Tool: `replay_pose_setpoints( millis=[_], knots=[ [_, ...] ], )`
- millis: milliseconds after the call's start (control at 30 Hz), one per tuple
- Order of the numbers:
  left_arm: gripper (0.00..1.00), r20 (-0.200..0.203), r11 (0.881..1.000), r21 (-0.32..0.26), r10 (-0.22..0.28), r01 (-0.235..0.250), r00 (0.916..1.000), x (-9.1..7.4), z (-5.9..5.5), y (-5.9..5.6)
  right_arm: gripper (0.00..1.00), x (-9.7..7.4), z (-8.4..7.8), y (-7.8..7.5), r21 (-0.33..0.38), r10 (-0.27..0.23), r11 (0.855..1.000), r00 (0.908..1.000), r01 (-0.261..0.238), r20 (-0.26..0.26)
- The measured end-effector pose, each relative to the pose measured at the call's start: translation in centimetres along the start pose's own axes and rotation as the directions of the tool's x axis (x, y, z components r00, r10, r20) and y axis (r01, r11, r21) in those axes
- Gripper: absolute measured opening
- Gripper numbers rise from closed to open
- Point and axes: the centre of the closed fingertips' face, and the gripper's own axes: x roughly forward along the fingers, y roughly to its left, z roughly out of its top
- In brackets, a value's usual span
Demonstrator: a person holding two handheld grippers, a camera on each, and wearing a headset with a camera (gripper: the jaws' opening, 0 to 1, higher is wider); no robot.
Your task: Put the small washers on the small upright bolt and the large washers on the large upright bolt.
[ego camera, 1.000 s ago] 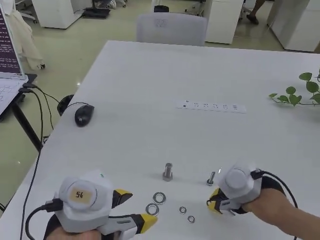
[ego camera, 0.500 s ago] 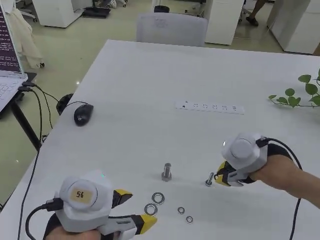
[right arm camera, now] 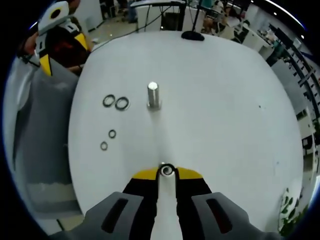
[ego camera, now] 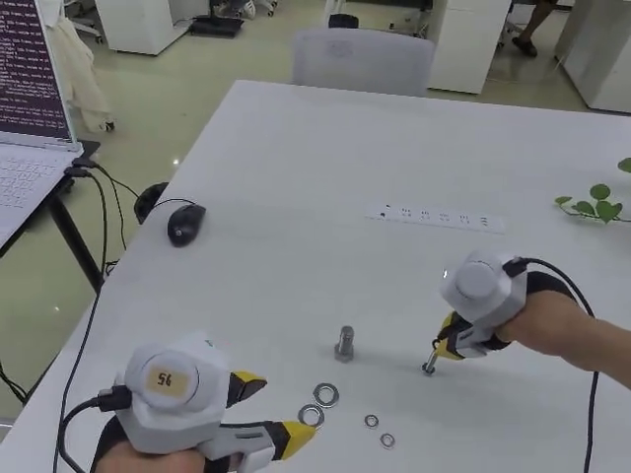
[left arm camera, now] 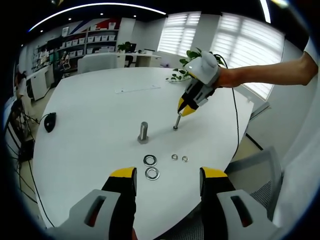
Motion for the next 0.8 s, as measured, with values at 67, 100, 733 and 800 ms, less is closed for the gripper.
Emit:
replay_pose_setpoints(
  millis=[67, 100, 733, 800],
  knots=[
    [0.5, 0.002, 1.0, -0.004, 0.001, -0.001, 1.0, 0.0, 0.0, 0.0, 0.13, 0.2, -0.1, 0.1, -0.004, 0.001, 1.0, 1.0, -0.001, -0.008],
    [0.5, 0.001, 1.0, -0.004, 0.002, -0.002, 1.0, 0.0, 0.0, 0.1, 0.13, 0.2, -0.1, 0.1, -0.004, 0.001, 1.0, 1.0, -0.001, -0.008],
    [0.5, -0.002, 1.0, -0.011, 0.015, -0.015, 0.9999, -0.2, -0.2, 0.4, 0.13, 2.4, -1.1, 0.6, 0.011, 0.024, 1.0, 0.9989, -0.024, -0.04],
    [0.5, -0.005, 1.0, -0.011, 0.014, -0.014, 0.9999, -0.2, -0.3, 0.4, 0.13, 2.8, -1.3, 0.6, 0.017, 0.024, 1.0, 0.9987, -0.023, -0.046]
  ],
)
